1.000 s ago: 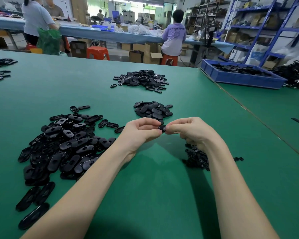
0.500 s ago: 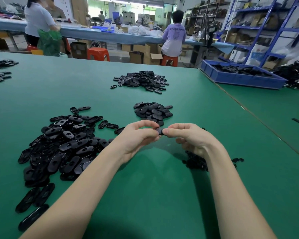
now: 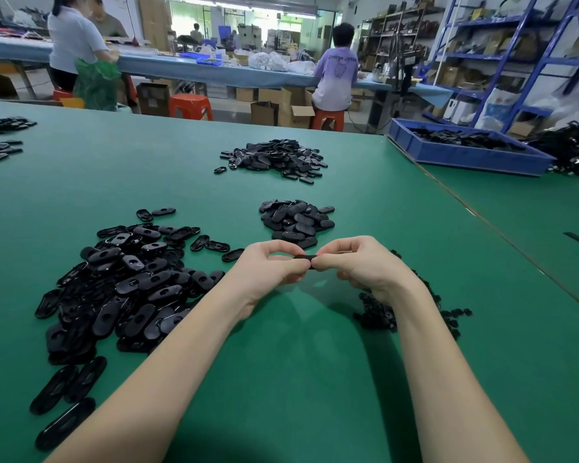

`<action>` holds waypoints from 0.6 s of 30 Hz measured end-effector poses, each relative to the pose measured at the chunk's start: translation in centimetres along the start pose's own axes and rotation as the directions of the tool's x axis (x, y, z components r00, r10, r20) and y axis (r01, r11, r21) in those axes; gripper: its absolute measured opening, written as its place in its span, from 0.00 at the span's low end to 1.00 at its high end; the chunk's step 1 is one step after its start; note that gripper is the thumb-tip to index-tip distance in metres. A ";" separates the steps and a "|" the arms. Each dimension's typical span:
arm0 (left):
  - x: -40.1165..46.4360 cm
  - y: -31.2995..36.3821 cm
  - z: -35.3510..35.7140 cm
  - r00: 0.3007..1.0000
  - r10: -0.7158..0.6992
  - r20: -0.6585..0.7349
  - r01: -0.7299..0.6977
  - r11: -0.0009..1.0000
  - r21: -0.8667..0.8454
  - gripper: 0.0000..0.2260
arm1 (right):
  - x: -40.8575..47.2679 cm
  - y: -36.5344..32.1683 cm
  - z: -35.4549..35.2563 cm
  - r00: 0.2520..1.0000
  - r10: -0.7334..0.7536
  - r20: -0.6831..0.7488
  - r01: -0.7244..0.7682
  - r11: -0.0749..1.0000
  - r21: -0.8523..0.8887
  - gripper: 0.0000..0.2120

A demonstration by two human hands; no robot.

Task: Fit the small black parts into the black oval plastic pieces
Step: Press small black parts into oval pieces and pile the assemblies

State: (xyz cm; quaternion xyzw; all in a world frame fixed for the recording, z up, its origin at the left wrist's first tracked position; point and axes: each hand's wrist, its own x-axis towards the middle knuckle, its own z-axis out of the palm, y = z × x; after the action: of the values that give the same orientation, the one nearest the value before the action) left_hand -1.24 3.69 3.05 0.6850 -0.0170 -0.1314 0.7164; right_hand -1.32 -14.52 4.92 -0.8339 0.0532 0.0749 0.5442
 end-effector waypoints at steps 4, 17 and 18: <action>0.1 -0.3 0.0 0.999 -0.001 -0.037 0.002 1.000 0.008 0.05 | 0.4 0.2 0.6 0.999 -0.040 -0.032 0.039 0.998 -0.048 0.07; 0.1 -0.8 0.2 0.995 0.050 -0.091 -0.037 0.990 0.137 0.05 | 0.6 0.6 1.3 0.994 -0.104 -0.039 0.099 0.989 -0.111 0.08; 0.1 -0.8 0.2 0.992 0.099 -0.074 -0.084 0.980 0.182 0.05 | 0.5 0.6 1.2 0.994 -0.100 -0.036 0.097 0.993 -0.074 0.07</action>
State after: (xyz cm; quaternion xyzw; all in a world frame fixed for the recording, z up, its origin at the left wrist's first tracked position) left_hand -1.31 3.47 2.25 0.7497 -0.0306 -0.0676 0.6576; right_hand -1.00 -13.70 3.85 -0.8559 0.0201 0.0334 0.5156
